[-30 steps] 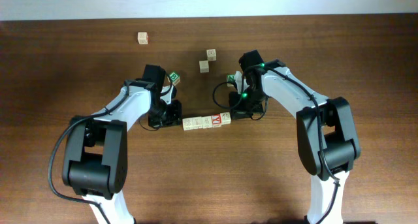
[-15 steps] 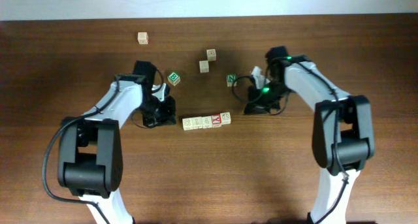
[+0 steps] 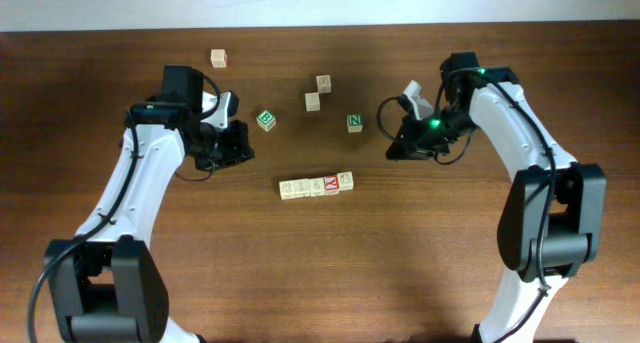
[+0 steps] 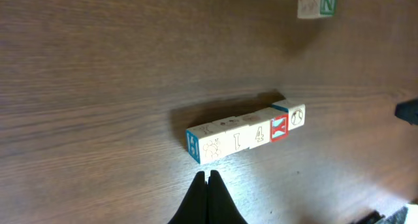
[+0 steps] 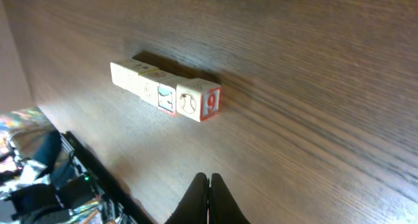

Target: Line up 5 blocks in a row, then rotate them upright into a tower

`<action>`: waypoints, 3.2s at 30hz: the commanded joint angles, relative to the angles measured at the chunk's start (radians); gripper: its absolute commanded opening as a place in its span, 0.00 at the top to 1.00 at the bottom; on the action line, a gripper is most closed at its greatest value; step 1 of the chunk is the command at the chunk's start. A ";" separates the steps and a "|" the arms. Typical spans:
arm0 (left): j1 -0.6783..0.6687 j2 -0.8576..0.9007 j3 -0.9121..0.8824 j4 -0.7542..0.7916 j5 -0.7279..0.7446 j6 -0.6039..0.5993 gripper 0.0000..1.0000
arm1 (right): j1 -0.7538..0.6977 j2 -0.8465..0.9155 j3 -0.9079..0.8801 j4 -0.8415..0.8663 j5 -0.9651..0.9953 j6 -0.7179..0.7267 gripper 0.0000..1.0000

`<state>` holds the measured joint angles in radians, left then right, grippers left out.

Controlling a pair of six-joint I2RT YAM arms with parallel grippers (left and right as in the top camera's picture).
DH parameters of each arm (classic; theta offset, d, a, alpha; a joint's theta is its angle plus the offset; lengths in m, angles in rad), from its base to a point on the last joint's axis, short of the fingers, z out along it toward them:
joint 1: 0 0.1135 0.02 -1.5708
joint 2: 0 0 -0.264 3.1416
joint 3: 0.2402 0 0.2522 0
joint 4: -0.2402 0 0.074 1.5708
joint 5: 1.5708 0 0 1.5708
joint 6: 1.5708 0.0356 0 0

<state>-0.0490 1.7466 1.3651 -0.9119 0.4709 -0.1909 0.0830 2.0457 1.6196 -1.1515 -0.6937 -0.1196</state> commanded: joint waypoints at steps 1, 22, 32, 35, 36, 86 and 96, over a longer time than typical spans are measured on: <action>-0.003 0.008 -0.080 0.021 0.091 0.055 1.00 | 0.035 0.005 -0.030 0.031 0.014 -0.002 0.95; -0.012 0.061 -0.317 0.286 0.057 -0.025 1.00 | 0.062 0.006 -0.107 0.153 0.086 0.084 0.95; -0.082 0.086 -0.317 0.336 0.063 -0.025 1.00 | 0.062 0.006 -0.107 0.153 0.105 0.095 0.96; -0.082 0.086 -0.317 0.345 0.060 -0.025 1.00 | 0.062 0.006 -0.107 0.153 0.104 0.095 0.95; -0.082 0.086 -0.317 0.348 0.060 -0.025 1.00 | 0.062 0.006 -0.107 0.153 0.105 0.096 0.95; -0.125 0.087 -0.317 0.358 -0.053 -0.055 1.00 | 0.149 0.011 -0.216 0.291 0.100 0.216 0.95; -0.125 0.087 -0.317 0.358 -0.053 -0.055 1.00 | 0.187 0.011 -0.219 0.330 0.132 0.287 0.95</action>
<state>-0.1738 1.8263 1.0554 -0.5560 0.4252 -0.2329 0.2584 2.0480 1.4067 -0.8265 -0.5907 0.1177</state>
